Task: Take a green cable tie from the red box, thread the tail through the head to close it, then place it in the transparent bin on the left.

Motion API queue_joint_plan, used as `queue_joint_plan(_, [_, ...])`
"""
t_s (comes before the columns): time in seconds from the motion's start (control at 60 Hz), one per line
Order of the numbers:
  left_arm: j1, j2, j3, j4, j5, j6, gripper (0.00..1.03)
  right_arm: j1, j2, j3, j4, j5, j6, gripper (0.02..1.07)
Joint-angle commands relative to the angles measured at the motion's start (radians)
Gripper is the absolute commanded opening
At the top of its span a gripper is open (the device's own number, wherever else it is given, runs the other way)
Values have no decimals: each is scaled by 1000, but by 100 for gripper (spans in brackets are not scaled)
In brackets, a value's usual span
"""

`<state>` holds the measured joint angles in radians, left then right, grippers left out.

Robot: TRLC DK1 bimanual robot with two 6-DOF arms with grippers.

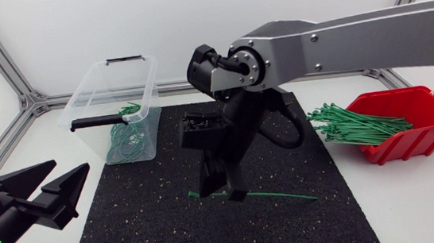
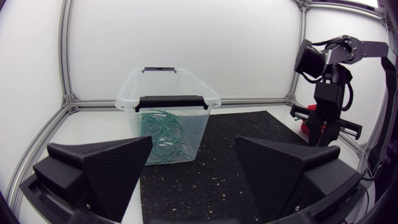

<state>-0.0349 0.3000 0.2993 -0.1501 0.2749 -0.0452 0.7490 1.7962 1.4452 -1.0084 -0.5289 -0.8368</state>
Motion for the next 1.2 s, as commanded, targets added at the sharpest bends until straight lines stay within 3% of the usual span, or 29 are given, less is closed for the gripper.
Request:
queue_joint_plan(0.0, [9, 53, 69, -9, 47, -2, 85, -20, -11, 49, -48, -31, 11, 7])
queue_joint_plan(0.283, [9, 275, 241, -111, 218, 36, 82, -97, 37, 205, -229, -131, 11, 7])
queue_joint_plan(0.35, [9, 315, 276, -129, 245, 114, 82, -117, 72, 259, -286, -155, 5, 7])
queue_joint_plan(0.433, [-3, 335, 302, -137, 290, 354, 82, -129, 117, 319, -343, -180, 2, 7])
queue_joint_plan(0.533, [-10, 366, 322, -144, 294, 375, 82, -137, 163, 371, -386, -197, 1, 7])
queue_joint_plan(0.683, [-17, 421, 337, -158, 334, 525, 82, -142, 223, 448, -434, -214, 18, 7])
queue_joint_plan(0.9, [-83, 433, 337, -158, 386, 745, 82, -131, 278, 521, -458, -244, 74, 7])
queue_joint_plan(1.0, [-105, 441, 316, -132, 389, 820, 82, -137, 330, 590, -542, -292, 65, 7])
queue_joint_plan(1.183, [-157, 482, 268, -51, 394, 913, 82, -131, 364, 612, -553, -299, 65, 7])
